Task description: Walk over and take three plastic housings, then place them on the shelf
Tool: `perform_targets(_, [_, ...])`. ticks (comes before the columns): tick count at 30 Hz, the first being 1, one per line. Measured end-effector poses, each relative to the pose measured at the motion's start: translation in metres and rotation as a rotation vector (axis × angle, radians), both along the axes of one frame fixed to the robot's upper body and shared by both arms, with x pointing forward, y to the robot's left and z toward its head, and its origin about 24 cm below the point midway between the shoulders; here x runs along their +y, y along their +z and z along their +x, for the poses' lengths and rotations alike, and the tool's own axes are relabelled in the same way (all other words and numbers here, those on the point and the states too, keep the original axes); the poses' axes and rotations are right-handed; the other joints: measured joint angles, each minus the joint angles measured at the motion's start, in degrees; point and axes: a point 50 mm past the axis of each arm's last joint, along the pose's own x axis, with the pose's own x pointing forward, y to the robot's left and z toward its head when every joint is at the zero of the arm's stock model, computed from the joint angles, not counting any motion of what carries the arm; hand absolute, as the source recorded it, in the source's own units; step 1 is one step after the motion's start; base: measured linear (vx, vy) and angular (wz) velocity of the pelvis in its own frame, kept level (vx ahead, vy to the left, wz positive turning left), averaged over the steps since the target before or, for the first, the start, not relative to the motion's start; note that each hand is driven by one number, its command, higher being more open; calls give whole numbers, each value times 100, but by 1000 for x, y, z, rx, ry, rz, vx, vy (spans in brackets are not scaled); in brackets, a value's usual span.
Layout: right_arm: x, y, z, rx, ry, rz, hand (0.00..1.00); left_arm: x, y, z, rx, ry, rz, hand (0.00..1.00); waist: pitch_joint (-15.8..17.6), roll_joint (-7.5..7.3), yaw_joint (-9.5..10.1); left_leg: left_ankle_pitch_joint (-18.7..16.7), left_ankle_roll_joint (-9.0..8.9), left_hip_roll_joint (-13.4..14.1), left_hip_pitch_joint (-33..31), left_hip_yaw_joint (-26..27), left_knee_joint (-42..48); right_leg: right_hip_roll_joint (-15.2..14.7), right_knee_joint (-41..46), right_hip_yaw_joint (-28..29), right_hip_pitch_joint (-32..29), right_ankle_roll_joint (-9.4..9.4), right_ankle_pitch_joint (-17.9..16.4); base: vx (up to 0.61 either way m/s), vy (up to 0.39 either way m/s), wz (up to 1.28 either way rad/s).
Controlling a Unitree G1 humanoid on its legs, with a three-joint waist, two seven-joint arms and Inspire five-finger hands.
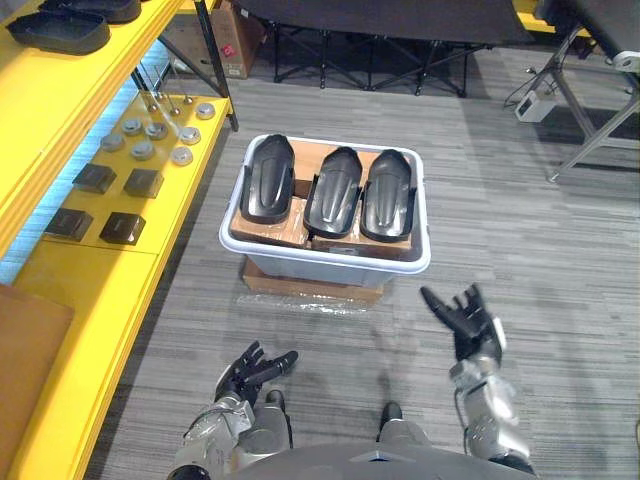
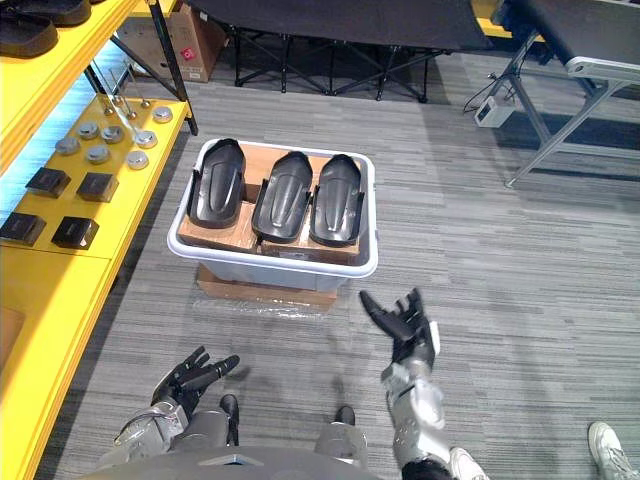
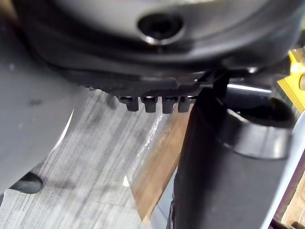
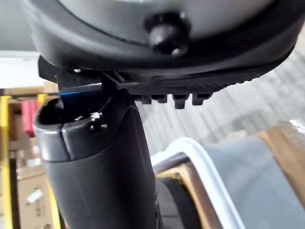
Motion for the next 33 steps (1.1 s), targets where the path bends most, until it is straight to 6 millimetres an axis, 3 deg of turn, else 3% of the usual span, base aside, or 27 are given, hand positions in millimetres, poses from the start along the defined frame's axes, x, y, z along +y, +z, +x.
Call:
perform_targets(2, [-26,33,24,-94,-61,-77,100,0,7,13,-46,-8,4,100,284,35,0,-116,20,62,-310,-166,416,80,12,-148,-10,-21,38,-88,33,29])
perform_targets(5, [-43,77,55,-210,-115,-146,100,1,17,28,-111,-19,9,100,600,89,59,-187,16,182,-706,-285,755,206,70,-184,-221,-67,110,-148,13,10])
perform_targets(7, [-57,122,78,-302,-149,-214,100,1,26,43,-164,-33,5,100,921,173,157,-196,27,230,-949,-334,967,239,242,-157,-440,-61,122,-170,15,-1])
perform_targets(8, [-61,132,82,-316,-155,-230,100,0,27,45,-172,-37,3,100,969,202,181,-193,32,230,-1004,-340,1001,235,280,-151,-493,-60,122,-142,23,2])
perform_targets(10, [-69,171,102,-371,-152,-271,100,0,30,49,-199,-43,2,100,1226,297,194,-170,68,224,-1139,-369,1119,219,405,-153,-627,-50,128,-115,24,2])
perform_targets(13, [-85,202,122,-323,-147,-318,100,-3,29,52,-196,-49,-9,100,1340,460,281,-143,106,225,-1490,-439,1279,216,575,-169,-944,-44,133,-86,24,5])
perform_targets(15, [-93,212,129,-274,-155,-329,100,-8,32,57,-218,-51,-36,100,1409,575,383,-135,118,222,-1627,-465,1342,201,687,-177,-1081,-51,126,-52,17,4])
perform_targets(19, [-87,233,145,-230,-126,-349,100,-21,36,69,-256,-51,-87,100,1512,773,498,-90,173,210,-1988,-482,1466,85,1069,-171,-1545,-43,39,-46,6,2])
perform_targets(24, [-70,258,159,-234,-71,-388,100,-26,41,78,-281,-1,-138,100,1579,805,541,-86,179,184,-2332,-468,1666,-62,1674,-170,-2068,-39,-168,-58,2,1])
perform_targets(31, [-63,303,163,-227,-48,-548,100,-26,49,90,-324,34,-169,100,1642,855,595,-33,165,164,-2870,-502,1917,-208,2565,-90,-2859,-127,-501,-82,-42,4])
perform_targets(33, [-58,307,166,-206,-41,-566,100,-25,49,91,-330,50,-175,100,1644,854,589,15,149,151,-2986,-512,1924,-246,2711,-85,-3024,-152,-547,-53,-64,5])
